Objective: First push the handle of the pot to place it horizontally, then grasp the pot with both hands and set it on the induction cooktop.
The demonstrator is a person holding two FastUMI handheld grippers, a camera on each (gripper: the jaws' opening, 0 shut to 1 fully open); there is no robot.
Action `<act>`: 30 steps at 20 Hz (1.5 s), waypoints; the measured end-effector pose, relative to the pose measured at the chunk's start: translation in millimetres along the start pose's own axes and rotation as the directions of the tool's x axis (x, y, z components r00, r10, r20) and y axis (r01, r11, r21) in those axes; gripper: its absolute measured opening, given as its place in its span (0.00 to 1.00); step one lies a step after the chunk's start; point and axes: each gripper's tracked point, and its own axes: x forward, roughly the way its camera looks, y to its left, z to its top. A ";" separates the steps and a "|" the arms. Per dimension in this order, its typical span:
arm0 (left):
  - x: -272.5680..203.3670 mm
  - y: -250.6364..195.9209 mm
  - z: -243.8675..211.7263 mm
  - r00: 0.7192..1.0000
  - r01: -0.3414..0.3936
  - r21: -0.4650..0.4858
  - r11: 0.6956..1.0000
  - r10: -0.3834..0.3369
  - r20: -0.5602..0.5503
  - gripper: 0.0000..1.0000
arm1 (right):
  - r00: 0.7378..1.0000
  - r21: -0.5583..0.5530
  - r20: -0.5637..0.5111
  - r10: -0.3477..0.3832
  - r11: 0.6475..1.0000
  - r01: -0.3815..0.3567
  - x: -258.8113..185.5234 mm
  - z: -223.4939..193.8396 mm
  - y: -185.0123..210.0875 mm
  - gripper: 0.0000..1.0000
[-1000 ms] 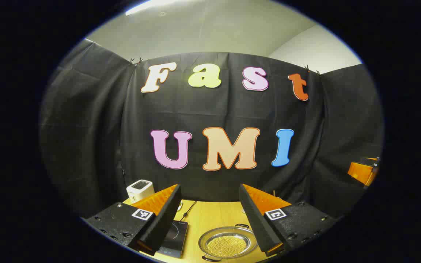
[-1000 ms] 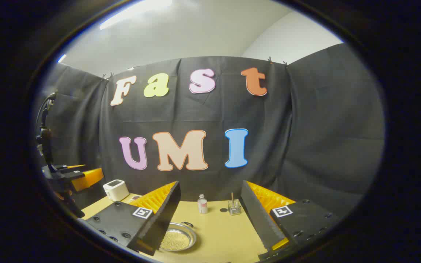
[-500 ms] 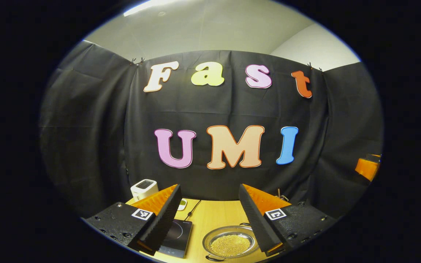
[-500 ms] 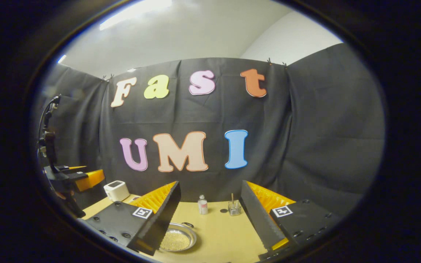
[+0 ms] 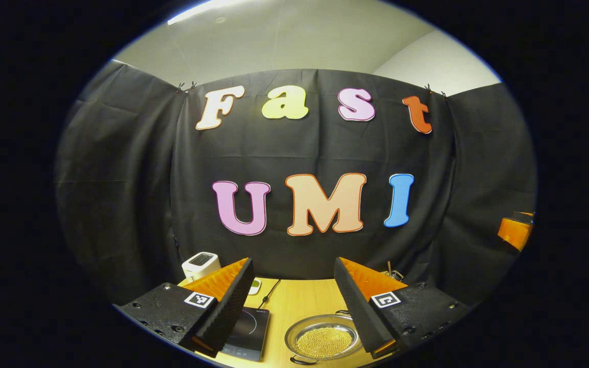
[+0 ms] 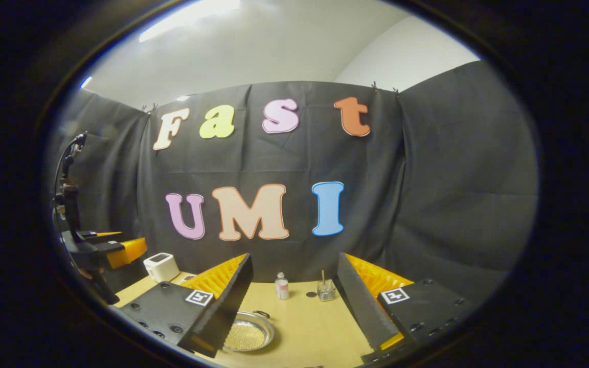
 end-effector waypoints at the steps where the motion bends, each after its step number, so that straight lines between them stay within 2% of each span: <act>1: -1.6 0.0 -0.8 1.000 -0.001 0.001 1.000 0.001 0.000 0.96 | 1.000 0.002 0.004 0.001 1.000 -0.001 -0.6 -0.1 0.3 0.98; 13: -20.1 14.0 -17.8 0.999 -0.034 -0.024 0.999 0.033 -0.034 0.96 | 1.000 0.023 0.022 0.014 1.000 -0.014 -17.3 1.2 2.9 1.00; 15: -22.7 16.6 -23.1 0.998 -0.039 -0.023 0.999 0.038 -0.044 0.92 | 1.000 0.023 0.016 0.014 1.000 -0.015 -18.1 -1.3 3.4 1.00; 23: -26.6 19.9 -46.6 0.996 -0.038 -0.045 0.998 0.035 -0.084 0.96 | 0.998 0.013 -0.034 0.048 0.999 -0.048 -17.3 -21.1 15.3 1.00; 27: -30.0 26.3 -50.3 0.995 -0.053 -0.040 0.998 0.049 -0.089 0.96 | 0.992 0.025 -0.079 0.098 0.995 -0.096 -7.0 -36.6 29.5 0.48; 28: -30.4 28.4 -49.4 0.995 -0.061 -0.043 0.997 0.057 -0.084 0.92 | 0.990 0.018 -0.093 0.105 0.994 -0.104 -4.3 -41.2 31.0 0.30; 30: -33.6 33.6 -48.7 0.995 -0.080 -0.052 0.995 0.076 -0.071 0.93 | 0.983 -0.001 -0.129 0.130 0.991 -0.131 -3.2 -55.8 32.9 0.02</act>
